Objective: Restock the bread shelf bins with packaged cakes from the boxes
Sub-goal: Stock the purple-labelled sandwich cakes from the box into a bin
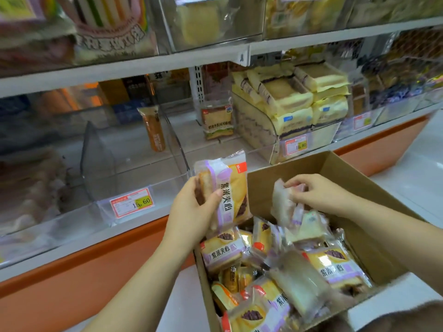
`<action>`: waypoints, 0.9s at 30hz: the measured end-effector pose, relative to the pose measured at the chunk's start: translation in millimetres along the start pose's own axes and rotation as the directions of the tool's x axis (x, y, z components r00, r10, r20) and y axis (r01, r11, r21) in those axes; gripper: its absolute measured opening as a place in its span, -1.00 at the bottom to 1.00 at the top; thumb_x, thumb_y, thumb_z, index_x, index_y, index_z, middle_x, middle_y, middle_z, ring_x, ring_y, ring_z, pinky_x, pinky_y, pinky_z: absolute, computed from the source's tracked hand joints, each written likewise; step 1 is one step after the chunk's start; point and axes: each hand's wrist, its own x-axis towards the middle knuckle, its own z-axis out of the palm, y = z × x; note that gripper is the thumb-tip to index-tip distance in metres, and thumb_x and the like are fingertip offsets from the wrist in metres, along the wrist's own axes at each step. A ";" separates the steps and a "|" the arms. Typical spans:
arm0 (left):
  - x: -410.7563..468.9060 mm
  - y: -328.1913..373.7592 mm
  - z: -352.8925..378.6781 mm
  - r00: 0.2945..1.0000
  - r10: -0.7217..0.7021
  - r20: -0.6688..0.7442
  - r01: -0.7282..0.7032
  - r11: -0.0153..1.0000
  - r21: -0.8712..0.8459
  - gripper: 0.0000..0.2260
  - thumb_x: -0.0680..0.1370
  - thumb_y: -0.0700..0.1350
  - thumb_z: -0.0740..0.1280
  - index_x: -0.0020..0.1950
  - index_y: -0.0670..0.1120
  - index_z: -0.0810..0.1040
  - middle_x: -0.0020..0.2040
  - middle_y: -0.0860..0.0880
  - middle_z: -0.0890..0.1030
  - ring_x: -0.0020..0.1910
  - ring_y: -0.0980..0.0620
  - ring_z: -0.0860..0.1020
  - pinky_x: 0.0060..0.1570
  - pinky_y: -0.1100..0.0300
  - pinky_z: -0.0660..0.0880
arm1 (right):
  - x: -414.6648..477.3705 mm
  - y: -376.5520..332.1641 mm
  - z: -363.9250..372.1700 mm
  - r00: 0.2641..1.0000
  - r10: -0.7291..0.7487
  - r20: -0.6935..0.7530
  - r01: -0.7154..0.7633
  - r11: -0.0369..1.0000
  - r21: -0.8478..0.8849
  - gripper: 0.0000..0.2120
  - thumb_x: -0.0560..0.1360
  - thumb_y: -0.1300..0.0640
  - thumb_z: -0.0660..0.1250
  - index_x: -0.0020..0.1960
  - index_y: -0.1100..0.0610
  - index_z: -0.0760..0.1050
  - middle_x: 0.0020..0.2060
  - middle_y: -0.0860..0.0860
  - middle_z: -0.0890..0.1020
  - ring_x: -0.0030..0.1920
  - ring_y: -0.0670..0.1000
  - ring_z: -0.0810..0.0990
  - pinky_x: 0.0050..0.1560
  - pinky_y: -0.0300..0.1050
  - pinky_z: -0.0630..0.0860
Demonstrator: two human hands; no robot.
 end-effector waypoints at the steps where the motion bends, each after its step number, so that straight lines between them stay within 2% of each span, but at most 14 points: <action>1: -1.2 1.4 -3.7 0.999 -0.041 0.002 0.041 0.997 -0.062 -0.89 0.54 -0.09 0.37 0.04 -0.03 0.53 -0.11 -0.04 0.67 -0.15 0.08 0.62 -0.08 0.18 0.55 | -11.7 -13.7 -11.4 0.996 -0.079 -0.047 0.079 0.997 -0.009 -0.80 0.48 0.18 0.33 0.06 -0.04 0.55 -0.12 -0.10 0.64 -0.18 -0.23 0.58 -0.19 -0.36 0.48; 3: -4.5 5.9 -12.6 0.995 -0.104 -0.002 0.102 0.979 -0.177 -0.87 0.54 -0.12 0.37 0.08 -0.04 0.55 -0.07 -0.03 0.68 -0.07 0.04 0.65 0.06 0.02 0.56 | -33.7 -38.1 -28.9 0.960 -0.208 -0.186 0.207 0.978 -0.025 -0.77 0.46 0.19 0.36 0.07 -0.06 0.56 -0.26 -0.23 0.56 -0.27 -0.39 0.50 -0.26 -0.50 0.37; 4: -6.5 9.0 -16.9 0.991 -0.134 -0.001 0.130 0.963 -0.236 -0.86 0.55 -0.14 0.36 0.10 -0.07 0.55 -0.07 -0.04 0.69 -0.07 0.01 0.65 0.06 -0.03 0.56 | -44.5 -50.0 -34.2 0.921 -0.280 -0.271 0.274 0.960 -0.062 -0.76 0.46 0.18 0.36 0.08 -0.08 0.55 -0.27 -0.25 0.53 -0.25 -0.39 0.49 -0.25 -0.54 0.34; 6: -12.2 17.1 -23.1 0.977 -0.210 0.029 0.205 0.901 -0.383 -0.83 0.57 -0.17 0.33 0.15 -0.16 0.51 -0.15 -0.12 0.67 -0.22 -0.05 0.64 -0.16 0.06 0.58 | -61.6 -70.3 -35.6 0.778 -0.491 -0.391 0.451 0.871 -0.195 -0.73 0.47 0.20 0.35 0.15 -0.01 0.54 -0.17 -0.18 0.54 -0.17 -0.22 0.55 -0.14 -0.49 0.38; 7: -16.1 23.1 -25.2 0.965 -0.254 0.063 0.253 0.847 -0.468 -0.82 0.58 -0.18 0.31 0.16 -0.18 0.49 -0.15 -0.16 0.66 -0.27 -0.06 0.63 -0.29 0.12 0.55 | -67.3 -77.9 -31.6 0.690 -0.602 -0.401 0.536 0.798 -0.277 -0.71 0.46 0.25 0.34 0.17 0.07 0.55 -0.14 -0.10 0.53 -0.18 -0.12 0.55 -0.13 -0.40 0.41; 9: -26.1 39.4 -29.6 0.937 -0.312 0.156 0.338 0.696 -0.633 -0.85 0.59 -0.20 0.26 0.15 -0.16 0.48 -0.09 -0.17 0.67 -0.25 -0.04 0.65 -0.40 0.17 0.55 | -72.9 -88.6 -16.4 0.529 -0.774 -0.348 0.646 0.634 -0.425 -0.68 0.43 0.31 0.28 0.17 0.17 0.55 -0.12 0.05 0.51 -0.21 0.02 0.53 -0.18 -0.21 0.51; 10: -31.5 47.5 -32.2 0.929 -0.312 0.198 0.357 0.621 -0.697 -0.87 0.60 -0.22 0.24 0.14 -0.16 0.49 -0.12 -0.15 0.68 -0.26 -0.02 0.66 -0.42 0.17 0.56 | -74.4 -94.2 -7.4 0.466 -0.832 -0.300 0.677 0.554 -0.484 -0.67 0.43 0.31 0.24 0.16 0.18 0.55 -0.12 0.10 0.52 -0.17 0.08 0.55 -0.20 -0.12 0.55; 13: -46.4 61.6 -44.3 0.924 -0.277 0.264 0.372 0.493 -0.787 -0.86 0.62 -0.21 0.19 0.13 -0.15 0.50 -0.28 -0.09 0.67 -0.34 0.05 0.66 -0.41 0.15 0.59 | -76.6 -109.3 18.0 0.327 -0.931 -0.163 0.726 0.358 -0.588 -0.71 0.49 0.34 0.18 0.12 0.18 0.57 -0.14 0.18 0.51 -0.08 0.23 0.57 -0.17 0.04 0.56; 17: -61.3 61.7 -67.8 0.917 -0.275 0.288 0.383 0.417 -0.824 -0.65 0.58 0.02 0.23 0.28 -0.15 0.50 0.01 -0.15 0.68 -0.11 -0.03 0.66 -0.19 0.04 0.59 | -77.0 -121.0 27.5 0.228 -0.966 -0.120 0.761 0.254 -0.597 -0.73 0.51 0.36 0.25 0.15 0.19 0.57 -0.04 0.17 0.47 0.12 0.23 0.51 0.12 0.15 0.50; 19: -67.8 61.8 -77.0 0.931 -0.221 0.291 0.362 0.443 -0.820 -0.50 0.48 0.15 0.27 0.30 -0.13 0.49 0.09 -0.15 0.65 0.00 -0.04 0.64 -0.15 0.03 0.58 | -80.3 -127.7 30.9 0.149 -0.983 -0.105 0.775 0.182 -0.605 -0.72 0.51 0.35 0.23 0.19 0.14 0.49 0.02 0.13 0.41 0.22 0.20 0.45 0.28 0.21 0.40; 20: -70.6 62.9 -79.7 0.941 -0.194 0.277 0.337 0.469 -0.817 -0.46 0.42 0.16 0.30 0.30 -0.13 0.49 0.08 -0.13 0.65 -0.01 -0.03 0.63 -0.18 0.05 0.59 | -82.4 -132.4 33.3 0.111 -0.989 -0.099 0.782 0.148 -0.605 -0.72 0.52 0.34 0.22 0.19 0.12 0.46 0.03 0.12 0.39 0.25 0.18 0.44 0.33 0.21 0.35; 23: -74.2 63.6 -83.5 0.969 -0.166 0.182 0.242 0.504 -0.829 -0.58 0.33 0.01 0.41 0.14 -0.12 0.54 -0.10 -0.11 0.66 -0.20 0.02 0.63 -0.27 0.10 0.57 | -91.7 -149.2 39.9 0.076 -0.996 -0.051 0.797 0.092 -0.597 -0.75 0.55 0.24 0.24 0.21 0.05 0.44 0.03 0.07 0.42 0.28 0.13 0.45 0.37 0.21 0.31; 25: -75.4 63.0 -89.6 0.975 -0.194 0.109 0.197 0.519 -0.832 -0.60 0.34 -0.06 0.44 0.13 -0.15 0.55 -0.12 -0.14 0.66 -0.23 -0.02 0.62 -0.25 0.08 0.53 | -98.5 -160.7 39.4 0.118 -0.993 0.005 0.828 0.096 -0.553 -0.72 0.54 0.11 0.30 0.24 0.03 0.46 0.05 0.05 0.48 0.28 0.10 0.47 0.39 0.18 0.29; 27: -75.9 58.3 -99.8 0.976 -0.213 0.036 0.157 0.583 -0.797 -0.62 0.38 -0.09 0.44 0.16 -0.15 0.52 -0.11 -0.16 0.65 -0.28 -0.02 0.61 -0.40 0.15 0.51 | -103.2 -172.1 34.9 0.210 -0.977 -0.036 0.867 0.203 -0.455 -0.66 0.51 -0.03 0.33 0.25 0.04 0.48 0.10 0.02 0.51 0.25 0.04 0.48 0.39 0.07 0.30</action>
